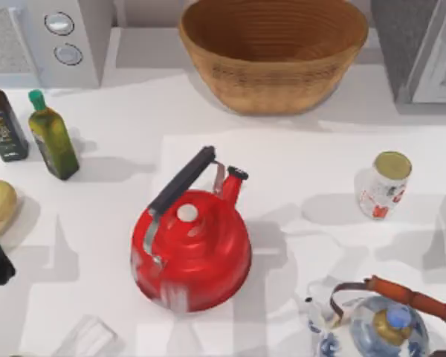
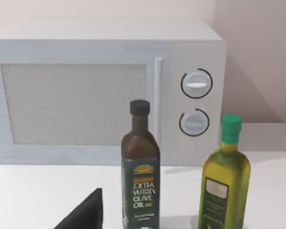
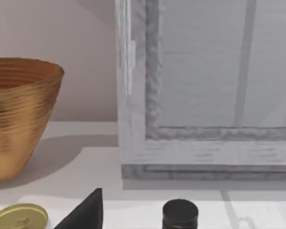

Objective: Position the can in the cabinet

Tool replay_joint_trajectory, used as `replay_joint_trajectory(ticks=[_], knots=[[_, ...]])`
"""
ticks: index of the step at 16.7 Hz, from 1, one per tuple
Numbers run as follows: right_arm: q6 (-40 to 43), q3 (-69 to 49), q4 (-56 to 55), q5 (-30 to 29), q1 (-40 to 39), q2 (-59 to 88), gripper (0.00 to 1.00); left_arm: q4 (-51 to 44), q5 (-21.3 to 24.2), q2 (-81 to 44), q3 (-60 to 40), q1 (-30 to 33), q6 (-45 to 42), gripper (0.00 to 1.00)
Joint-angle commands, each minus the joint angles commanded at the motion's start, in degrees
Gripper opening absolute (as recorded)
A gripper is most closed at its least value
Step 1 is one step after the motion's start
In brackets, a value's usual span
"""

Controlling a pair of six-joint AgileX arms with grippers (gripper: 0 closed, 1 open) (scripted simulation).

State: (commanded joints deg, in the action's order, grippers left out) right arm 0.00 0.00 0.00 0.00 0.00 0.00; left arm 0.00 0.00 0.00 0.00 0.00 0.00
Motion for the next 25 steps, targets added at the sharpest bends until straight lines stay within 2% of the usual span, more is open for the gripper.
replay_joint_trajectory(ticks=[5, 11, 15, 19, 25], knots=[[-1.5, -2.5, -2.9, 0.6, -2.3, 3.5, 1.0, 0.0, 0.0, 0.0, 0.0, 0.0, 0.0, 1.0], [-9.6, -14.3, -17.6, -1.2, -12.3, 24.0, 1.0, 0.0, 0.0, 0.0, 0.0, 0.0, 0.0, 1.0], [-15.3, -21.1, -27.5, -6.3, -20.0, 43.9, 1.0, 0.0, 0.0, 0.0, 0.0, 0.0, 0.0, 1.0], [-19.3, -24.9, -35.2, -13.7, -27.0, 65.4, 1.0, 0.0, 0.0, 0.0, 0.0, 0.0, 0.0, 1.0], [-19.9, -24.2, -39.1, -24.1, -32.3, 86.0, 1.0, 0.0, 0.0, 0.0, 0.0, 0.0, 0.0, 1.0]])
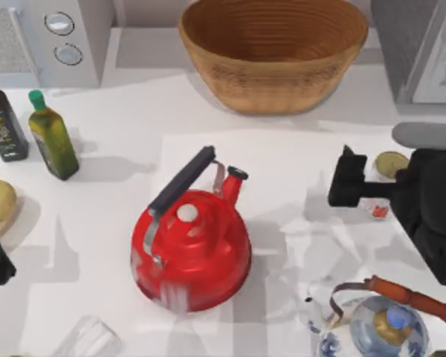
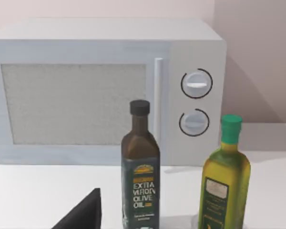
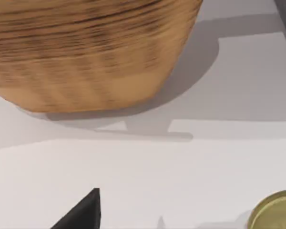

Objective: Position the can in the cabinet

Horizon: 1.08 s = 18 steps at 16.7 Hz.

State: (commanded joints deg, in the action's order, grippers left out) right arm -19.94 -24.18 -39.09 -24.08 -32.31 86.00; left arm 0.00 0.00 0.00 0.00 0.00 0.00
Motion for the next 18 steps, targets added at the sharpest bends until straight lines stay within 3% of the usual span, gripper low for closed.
replay_joint_trajectory(ticks=[5, 18], knots=[[1.4, 2.9, 0.8, -5.7, -0.9, 7.0, 1.0, 0.0, 0.0, 0.0, 0.0, 0.0, 0.0, 1.0], [2.5, 0.2, -3.0, -4.3, 0.2, 12.5, 1.0, 0.0, 0.0, 0.0, 0.0, 0.0, 0.0, 1.0]])
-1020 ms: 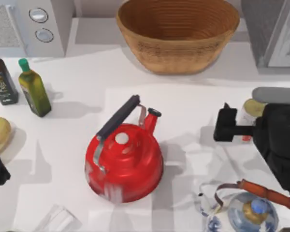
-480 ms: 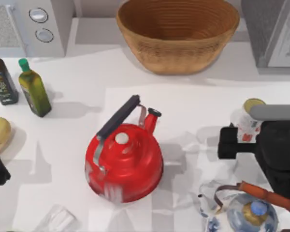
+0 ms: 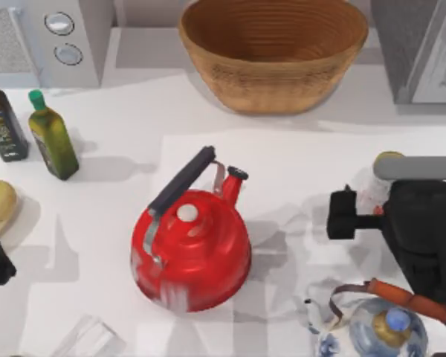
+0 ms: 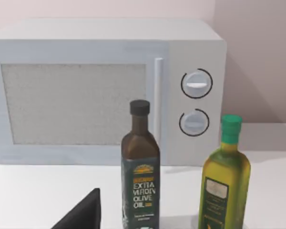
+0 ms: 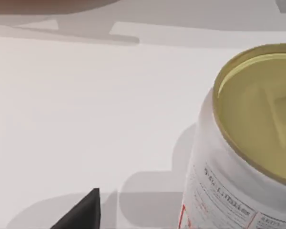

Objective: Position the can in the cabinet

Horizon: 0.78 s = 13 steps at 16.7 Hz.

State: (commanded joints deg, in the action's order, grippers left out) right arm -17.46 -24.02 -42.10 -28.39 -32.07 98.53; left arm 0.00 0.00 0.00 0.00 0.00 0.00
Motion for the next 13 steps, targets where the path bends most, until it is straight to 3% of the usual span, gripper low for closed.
replay_joint_trajectory(ticks=[11, 13], knots=[[2.6, -6.1, -5.4, 3.7, 5.1, 10.8, 1.0, 0.0, 0.0, 0.0, 0.0, 0.0, 0.0, 1.0], [2.6, -6.1, -5.4, 3.7, 5.1, 10.8, 0.85, 0.0, 0.0, 0.0, 0.0, 0.0, 0.0, 1.0]])
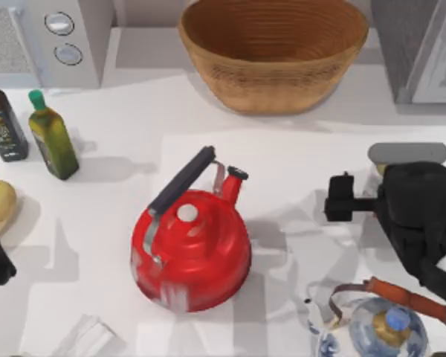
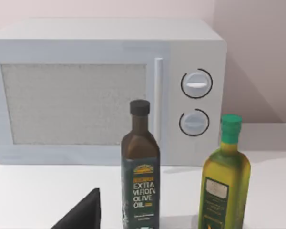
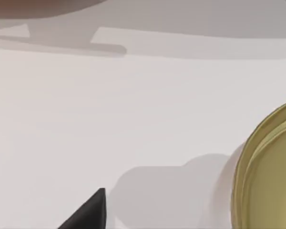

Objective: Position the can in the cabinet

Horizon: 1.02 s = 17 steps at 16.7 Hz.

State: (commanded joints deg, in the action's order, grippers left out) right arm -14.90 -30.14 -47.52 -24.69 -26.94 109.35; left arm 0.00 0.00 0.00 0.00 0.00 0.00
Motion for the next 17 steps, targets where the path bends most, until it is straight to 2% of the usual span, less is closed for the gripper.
replay_joint_trajectory(ticks=[11, 17], knots=[[0.0, 0.0, 0.0, 0.0, 0.0, 0.0, 0.02, 0.0, 0.0, 0.0, 0.0, 0.0, 0.0, 1.0], [0.0, 0.0, 0.0, 0.0, 0.0, 0.0, 0.0, 0.0, 0.0, 0.0, 0.0, 0.0, 0.0, 1.0]])
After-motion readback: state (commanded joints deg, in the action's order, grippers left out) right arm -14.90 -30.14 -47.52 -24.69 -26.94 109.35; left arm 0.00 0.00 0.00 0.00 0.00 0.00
